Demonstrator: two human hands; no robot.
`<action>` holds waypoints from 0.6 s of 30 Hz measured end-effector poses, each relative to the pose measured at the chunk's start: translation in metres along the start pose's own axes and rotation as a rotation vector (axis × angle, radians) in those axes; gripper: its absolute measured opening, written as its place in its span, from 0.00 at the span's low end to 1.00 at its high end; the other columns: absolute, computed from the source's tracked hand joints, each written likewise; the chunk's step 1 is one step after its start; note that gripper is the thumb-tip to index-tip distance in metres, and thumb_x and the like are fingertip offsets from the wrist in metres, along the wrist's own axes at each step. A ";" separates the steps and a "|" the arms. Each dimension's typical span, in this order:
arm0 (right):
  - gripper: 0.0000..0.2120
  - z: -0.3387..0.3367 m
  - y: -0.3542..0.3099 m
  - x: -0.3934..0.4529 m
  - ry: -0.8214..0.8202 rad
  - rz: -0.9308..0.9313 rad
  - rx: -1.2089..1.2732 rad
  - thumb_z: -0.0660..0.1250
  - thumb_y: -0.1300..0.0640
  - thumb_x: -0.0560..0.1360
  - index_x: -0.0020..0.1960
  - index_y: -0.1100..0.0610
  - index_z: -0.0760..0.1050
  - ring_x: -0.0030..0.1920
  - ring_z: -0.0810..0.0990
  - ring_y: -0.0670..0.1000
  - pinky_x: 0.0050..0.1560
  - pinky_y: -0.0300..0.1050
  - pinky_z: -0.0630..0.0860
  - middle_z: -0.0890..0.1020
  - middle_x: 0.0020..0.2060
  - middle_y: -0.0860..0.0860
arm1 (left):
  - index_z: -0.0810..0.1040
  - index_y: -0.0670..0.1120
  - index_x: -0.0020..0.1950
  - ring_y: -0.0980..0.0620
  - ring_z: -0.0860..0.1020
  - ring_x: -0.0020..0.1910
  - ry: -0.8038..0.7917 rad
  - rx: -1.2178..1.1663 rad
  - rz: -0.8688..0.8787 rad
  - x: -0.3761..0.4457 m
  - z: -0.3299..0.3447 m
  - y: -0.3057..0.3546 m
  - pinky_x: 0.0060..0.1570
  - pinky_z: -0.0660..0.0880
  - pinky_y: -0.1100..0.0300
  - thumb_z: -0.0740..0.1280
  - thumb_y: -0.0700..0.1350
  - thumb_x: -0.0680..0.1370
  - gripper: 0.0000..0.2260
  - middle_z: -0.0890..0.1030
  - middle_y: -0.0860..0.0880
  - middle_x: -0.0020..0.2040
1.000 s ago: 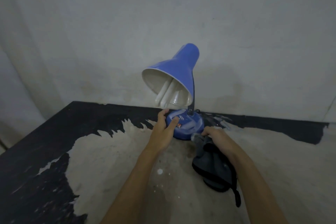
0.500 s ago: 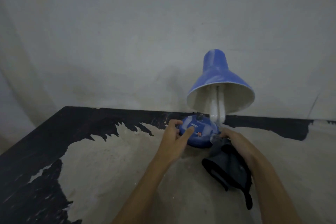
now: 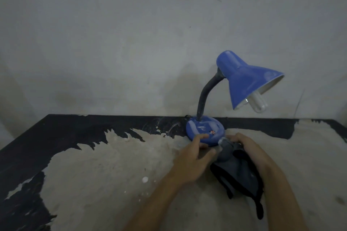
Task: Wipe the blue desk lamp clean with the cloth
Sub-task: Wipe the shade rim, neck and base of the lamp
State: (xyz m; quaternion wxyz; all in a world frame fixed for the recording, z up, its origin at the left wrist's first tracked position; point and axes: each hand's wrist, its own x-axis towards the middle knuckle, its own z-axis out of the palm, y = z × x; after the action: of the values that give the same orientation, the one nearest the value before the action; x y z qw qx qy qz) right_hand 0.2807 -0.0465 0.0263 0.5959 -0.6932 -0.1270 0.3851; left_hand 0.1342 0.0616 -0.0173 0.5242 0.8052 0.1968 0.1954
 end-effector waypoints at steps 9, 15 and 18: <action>0.09 -0.005 -0.012 -0.023 -0.011 -0.212 -0.160 0.66 0.58 0.74 0.49 0.55 0.84 0.52 0.83 0.57 0.57 0.56 0.80 0.86 0.49 0.57 | 0.75 0.55 0.64 0.62 0.79 0.51 0.064 -0.099 0.042 0.002 -0.008 0.018 0.52 0.74 0.68 0.63 0.50 0.83 0.09 0.81 0.55 0.54; 0.10 0.003 -0.031 -0.046 -0.162 -0.448 -0.245 0.63 0.65 0.77 0.39 0.58 0.77 0.40 0.76 0.51 0.42 0.44 0.71 0.78 0.35 0.55 | 0.77 0.55 0.64 0.59 0.80 0.58 0.032 -0.266 0.065 -0.002 -0.021 0.046 0.51 0.76 0.69 0.62 0.45 0.84 0.11 0.81 0.52 0.61; 0.15 0.009 -0.037 -0.054 -0.218 -0.502 -0.292 0.62 0.66 0.77 0.36 0.52 0.77 0.40 0.76 0.48 0.45 0.44 0.70 0.78 0.34 0.51 | 0.78 0.52 0.66 0.56 0.82 0.56 -0.033 -0.345 0.086 -0.006 -0.033 0.056 0.51 0.78 0.64 0.63 0.36 0.82 0.16 0.83 0.52 0.58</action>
State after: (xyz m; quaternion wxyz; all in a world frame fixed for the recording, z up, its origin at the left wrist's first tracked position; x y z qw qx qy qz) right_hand 0.2489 -0.0648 0.0810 0.5495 -0.6730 -0.4115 0.2754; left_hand 0.1183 0.0625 0.0462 0.6489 0.7140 0.1170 0.2354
